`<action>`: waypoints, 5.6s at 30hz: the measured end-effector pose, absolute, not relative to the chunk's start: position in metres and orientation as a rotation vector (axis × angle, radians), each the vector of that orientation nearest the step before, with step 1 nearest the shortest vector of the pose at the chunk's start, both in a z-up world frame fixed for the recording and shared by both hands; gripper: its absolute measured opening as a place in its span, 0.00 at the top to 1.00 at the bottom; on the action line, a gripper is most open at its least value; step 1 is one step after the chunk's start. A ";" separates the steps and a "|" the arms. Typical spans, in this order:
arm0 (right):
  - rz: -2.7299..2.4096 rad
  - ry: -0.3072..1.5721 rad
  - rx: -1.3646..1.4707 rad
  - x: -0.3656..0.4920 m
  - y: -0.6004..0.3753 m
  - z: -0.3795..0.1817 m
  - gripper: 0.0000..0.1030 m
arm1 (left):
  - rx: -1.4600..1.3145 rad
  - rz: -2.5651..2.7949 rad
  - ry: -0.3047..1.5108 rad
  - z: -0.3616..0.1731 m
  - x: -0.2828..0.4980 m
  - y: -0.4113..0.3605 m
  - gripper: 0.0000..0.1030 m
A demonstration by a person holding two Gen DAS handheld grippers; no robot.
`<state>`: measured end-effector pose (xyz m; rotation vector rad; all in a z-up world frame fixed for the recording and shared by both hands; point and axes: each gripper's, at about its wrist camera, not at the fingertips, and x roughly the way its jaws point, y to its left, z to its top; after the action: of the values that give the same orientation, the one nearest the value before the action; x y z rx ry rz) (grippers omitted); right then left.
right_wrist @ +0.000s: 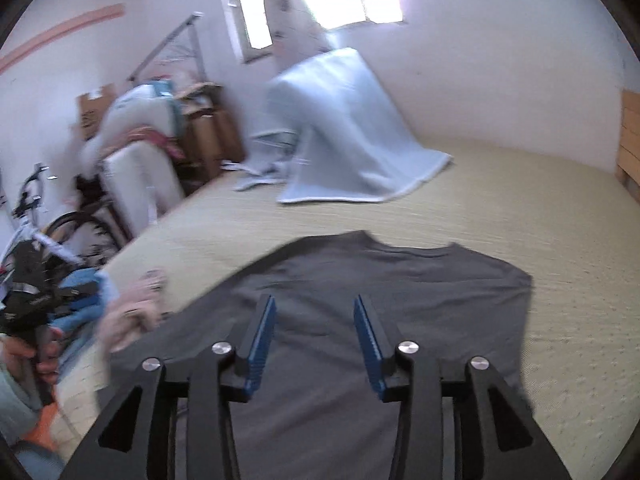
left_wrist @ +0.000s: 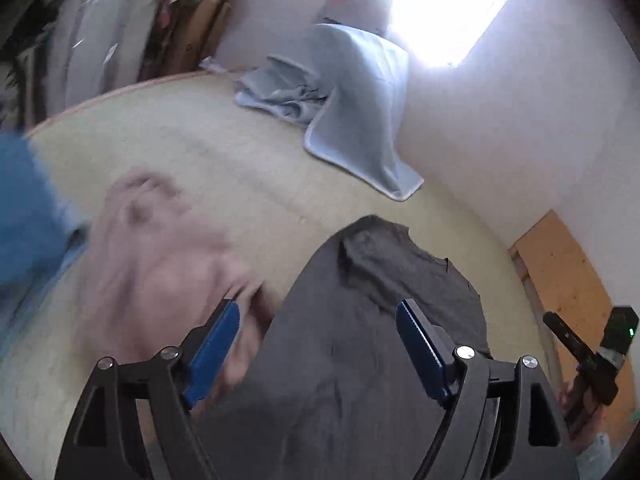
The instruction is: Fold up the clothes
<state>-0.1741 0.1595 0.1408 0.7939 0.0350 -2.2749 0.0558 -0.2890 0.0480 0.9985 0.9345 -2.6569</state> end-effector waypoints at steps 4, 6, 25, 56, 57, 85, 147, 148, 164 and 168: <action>-2.219 0.017 0.739 -0.107 0.150 0.156 0.53 | 1.043 -2.545 1.075 0.026 0.102 -0.295 0.18; -2.191 -0.018 0.729 -0.079 0.147 0.160 0.52 | 1.059 -2.502 1.104 0.020 0.117 -0.297 0.18; -1.830 -0.047 0.766 0.004 0.064 0.087 0.47 | 1.158 -2.169 1.404 -0.064 0.161 -0.323 0.18; -1.660 0.658 1.007 0.049 -0.121 -0.050 0.92 | 1.158 -2.101 1.710 -0.083 0.199 -0.355 0.18; -1.659 0.621 1.028 0.044 -0.120 -0.047 0.93 | 1.158 -2.091 1.726 -0.085 0.202 -0.356 0.18; -1.648 0.219 1.079 0.012 -0.097 0.010 0.93 | 1.193 -2.146 1.763 -0.079 0.194 -0.326 0.83; -2.207 -0.271 1.156 -0.321 -0.002 -0.027 0.47 | 0.938 -2.546 0.928 0.182 -0.090 -0.461 0.99; -2.181 -0.285 1.133 -0.317 -0.007 -0.025 0.47 | 0.951 -2.564 0.926 0.186 -0.092 -0.454 0.99; -2.173 -0.028 0.790 -0.230 -0.016 0.034 0.44 | 1.173 -2.976 0.659 0.286 -0.134 -0.243 0.99; -2.117 -0.126 0.687 -0.207 0.027 0.072 0.32 | 1.300 -3.041 0.582 0.280 -0.155 -0.171 0.99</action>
<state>-0.2069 0.0269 0.0724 0.6867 -0.1258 -2.1167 -0.1546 -0.1707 0.2804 1.2997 0.5823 -3.0407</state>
